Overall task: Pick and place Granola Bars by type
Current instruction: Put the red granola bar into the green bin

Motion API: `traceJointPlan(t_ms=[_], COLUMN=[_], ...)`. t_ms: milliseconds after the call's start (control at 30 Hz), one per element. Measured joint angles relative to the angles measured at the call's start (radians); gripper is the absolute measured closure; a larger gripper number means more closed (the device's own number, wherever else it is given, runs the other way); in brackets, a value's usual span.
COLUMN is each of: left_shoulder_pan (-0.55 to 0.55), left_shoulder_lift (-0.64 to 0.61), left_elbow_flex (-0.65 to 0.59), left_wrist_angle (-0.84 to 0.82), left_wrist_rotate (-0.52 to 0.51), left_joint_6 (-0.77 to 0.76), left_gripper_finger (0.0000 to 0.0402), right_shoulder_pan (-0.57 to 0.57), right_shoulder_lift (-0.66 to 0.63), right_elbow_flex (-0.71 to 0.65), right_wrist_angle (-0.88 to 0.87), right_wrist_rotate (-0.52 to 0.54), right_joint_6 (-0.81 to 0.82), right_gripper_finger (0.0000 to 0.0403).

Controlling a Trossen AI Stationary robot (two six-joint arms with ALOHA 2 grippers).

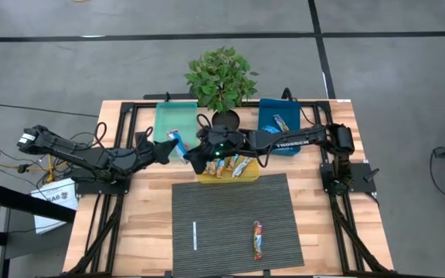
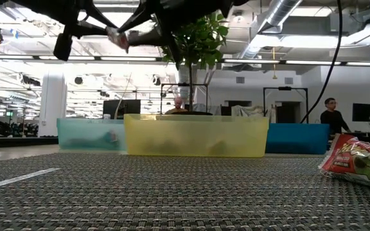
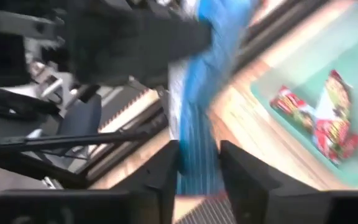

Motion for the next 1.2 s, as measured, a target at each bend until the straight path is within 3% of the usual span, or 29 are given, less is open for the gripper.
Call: traceJointPlan(t_ms=[300,433,567,700,967,1200], left_shoulder_pan=[0.002,0.019,0.072,0.153,0.319,0.42], left_shoulder_lift=[0.0,0.0,0.0,0.012,0.122,0.264], left_elbow_flex=[0.0,0.0,0.0,0.0,-0.001,-0.001], left_wrist_angle=[-0.028,-0.049,-0.087,-0.189,-0.341,-0.33], left_wrist_rotate=[-0.177,-0.264,-0.283,-0.238,-0.11,0.067], left_joint_6=[-0.017,-0.02,-0.061,-0.2,-0.65,-0.821], left_gripper_finger=[0.0363,0.0363,0.0363,0.0363,0.0363,0.0363], right_shoulder_pan=[-0.038,-0.041,-0.037,-0.029,-0.003,0.032], right_shoulder_lift=[0.0,0.0,0.0,0.0,0.0,0.0], right_elbow_flex=[0.0,0.0,0.0,0.0,0.0,0.0], right_wrist_angle=[-0.172,-0.189,-0.203,-0.202,-0.201,-0.202], right_wrist_rotate=[-0.08,-0.095,-0.12,-0.127,-0.129,-0.129], right_joint_6=[0.056,0.056,0.056,0.056,0.077,0.084], right_gripper_finger=[0.0182,0.0166,0.0167,0.0175,0.0184,0.0184])
